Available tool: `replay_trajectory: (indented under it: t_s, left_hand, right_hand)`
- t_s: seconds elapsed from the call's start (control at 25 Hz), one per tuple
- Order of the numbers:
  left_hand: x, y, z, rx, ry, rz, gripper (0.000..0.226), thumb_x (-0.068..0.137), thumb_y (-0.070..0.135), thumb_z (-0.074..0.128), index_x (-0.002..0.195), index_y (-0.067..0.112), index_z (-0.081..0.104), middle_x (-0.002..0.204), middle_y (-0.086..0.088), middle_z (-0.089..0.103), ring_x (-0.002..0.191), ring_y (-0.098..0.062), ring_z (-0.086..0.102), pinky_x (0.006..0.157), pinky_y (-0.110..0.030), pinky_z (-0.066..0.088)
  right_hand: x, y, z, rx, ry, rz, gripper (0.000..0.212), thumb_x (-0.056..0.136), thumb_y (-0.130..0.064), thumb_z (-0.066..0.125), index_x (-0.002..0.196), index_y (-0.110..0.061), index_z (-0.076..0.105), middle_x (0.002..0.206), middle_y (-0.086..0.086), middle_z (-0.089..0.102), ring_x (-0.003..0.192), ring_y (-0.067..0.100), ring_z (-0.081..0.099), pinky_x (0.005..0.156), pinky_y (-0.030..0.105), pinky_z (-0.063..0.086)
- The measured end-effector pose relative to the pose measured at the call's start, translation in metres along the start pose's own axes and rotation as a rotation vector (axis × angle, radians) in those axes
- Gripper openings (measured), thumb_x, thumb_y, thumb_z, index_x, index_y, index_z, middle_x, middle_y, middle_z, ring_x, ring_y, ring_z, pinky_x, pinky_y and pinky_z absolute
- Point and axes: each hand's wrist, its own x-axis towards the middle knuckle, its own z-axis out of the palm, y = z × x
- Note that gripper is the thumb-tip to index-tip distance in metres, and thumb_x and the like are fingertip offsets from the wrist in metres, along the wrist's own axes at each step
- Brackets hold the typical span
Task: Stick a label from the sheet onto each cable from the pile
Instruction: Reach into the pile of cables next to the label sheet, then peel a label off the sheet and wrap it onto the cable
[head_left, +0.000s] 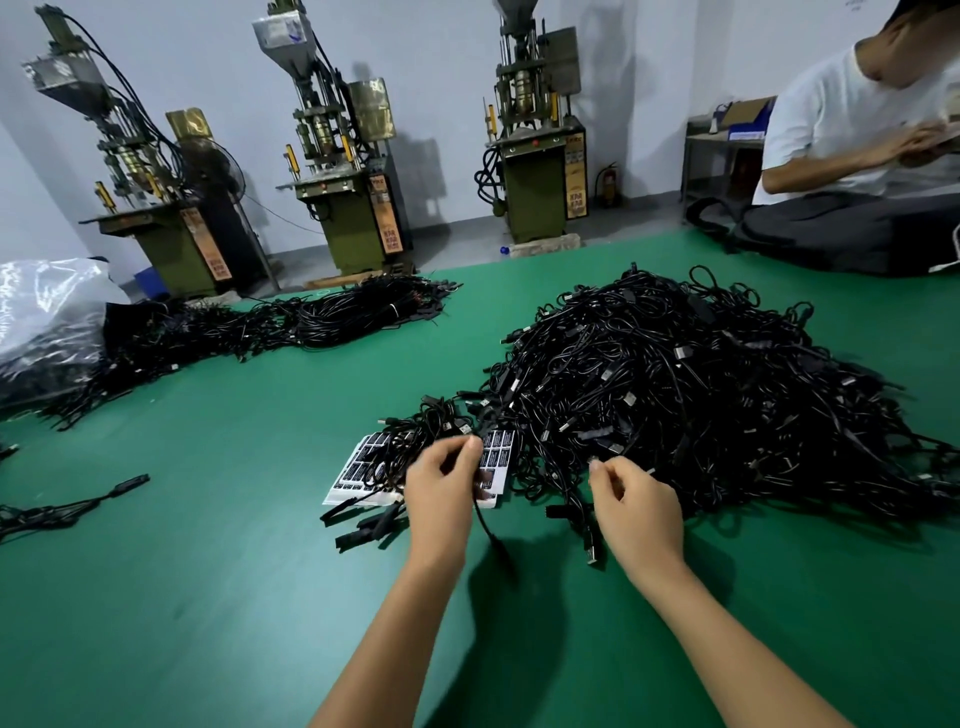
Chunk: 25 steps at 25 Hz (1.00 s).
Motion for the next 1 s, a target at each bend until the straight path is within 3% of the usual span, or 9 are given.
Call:
replay_trajectory:
  t_s: [0.08,0.16,0.28,0.4,0.52,0.68,0.8,0.92,1.0]
  left_hand:
    - [-0.017,-0.009,0.005,-0.31,-0.099,-0.265,0.011,0.092,0.015,0.063,0.094,0.005,0.068,0.069,-0.003,0.064,0.058,-0.011,0.059,0.05,-0.02,0.047]
    - [-0.027,-0.016,0.008,-0.426,-0.175,-0.391,0.009,0.09,0.014,0.063,0.087,0.006,0.066,0.068,-0.004,0.063,0.053,-0.009,0.056,0.045,-0.016,0.041]
    - [-0.03,-0.022,0.009,-0.505,-0.28,-0.456,0.009,0.088,0.013,0.063,0.087,0.005,0.065,0.07,-0.006,0.064,0.048,-0.007,0.05,0.036,-0.014,0.033]
    - [-0.031,-0.023,0.009,-0.489,-0.401,-0.464,0.017,0.082,0.019,0.064,0.09,0.004,0.064,0.073,-0.007,0.064,0.045,-0.005,0.043,0.033,-0.012,0.026]
    - [-0.03,-0.021,0.008,-0.44,-0.486,-0.473,0.015,0.09,0.015,0.058,0.097,0.002,0.063,0.079,-0.009,0.064,0.044,-0.005,0.041,0.033,-0.012,0.024]
    - [-0.028,-0.021,0.0,-0.406,-0.563,-0.539,0.023,0.097,0.013,0.051,0.117,0.005,0.059,0.083,-0.015,0.068,0.047,-0.008,0.048,0.037,-0.013,0.034]
    - [-0.024,-0.024,-0.01,-0.487,-0.619,-0.541,0.027,0.098,0.006,0.044,0.115,0.007,0.064,0.094,-0.021,0.07,0.061,-0.016,0.063,0.055,-0.022,0.054]
    - [-0.021,-0.024,-0.016,-0.703,-0.629,-0.504,0.036,0.079,-0.008,0.052,0.107,0.005,0.072,0.102,-0.019,0.07,0.079,-0.021,0.071,0.07,-0.029,0.058]
    - [-0.022,-0.027,-0.012,-0.726,-0.59,-0.448,0.032,0.079,-0.004,0.062,0.105,0.01,0.073,0.098,-0.012,0.071,0.082,-0.019,0.07,0.073,-0.03,0.057]
  right_hand:
    - [-0.004,-0.004,-0.001,-0.019,0.079,-0.134,0.034,0.098,-0.028,0.052,0.067,-0.015,0.055,0.048,-0.007,0.046,0.043,0.009,0.042,0.043,0.025,0.03]
    - [-0.009,-0.01,0.003,0.044,0.083,-0.235,0.032,0.096,-0.037,0.049,0.072,-0.019,0.06,0.052,-0.008,0.049,0.048,0.008,0.047,0.045,0.02,0.033]
    - [-0.014,-0.016,0.012,0.316,-0.096,-0.114,0.031,0.09,-0.049,0.05,0.086,-0.024,0.067,0.058,-0.001,0.059,0.053,0.01,0.055,0.05,0.023,0.042]
    - [-0.007,-0.012,0.014,0.515,-0.321,0.055,0.023,0.092,-0.038,0.058,0.11,-0.024,0.065,0.061,-0.007,0.061,0.056,0.002,0.056,0.048,0.019,0.042]
    - [-0.002,-0.008,0.012,0.584,-0.377,0.056,0.015,0.092,-0.032,0.062,0.099,-0.021,0.068,0.059,-0.007,0.062,0.052,0.0,0.054,0.046,0.016,0.04]
    - [0.0,-0.005,0.008,0.635,-0.149,0.153,0.03,0.087,-0.034,0.068,0.068,-0.013,0.059,0.046,-0.004,0.051,0.04,0.007,0.042,0.04,0.018,0.035]
    - [0.004,0.0,-0.001,0.663,0.029,0.281,0.039,0.086,-0.038,0.069,0.062,-0.013,0.051,0.044,-0.003,0.05,0.037,0.008,0.04,0.037,0.02,0.033]
    - [0.002,-0.001,-0.004,0.655,0.1,0.35,0.041,0.087,-0.042,0.067,0.062,-0.013,0.051,0.046,-0.001,0.055,0.038,0.01,0.046,0.038,0.022,0.036]
    - [-0.005,-0.007,-0.002,0.609,0.143,0.338,0.042,0.088,-0.042,0.066,0.063,-0.011,0.053,0.047,0.001,0.058,0.039,0.011,0.05,0.039,0.021,0.039]
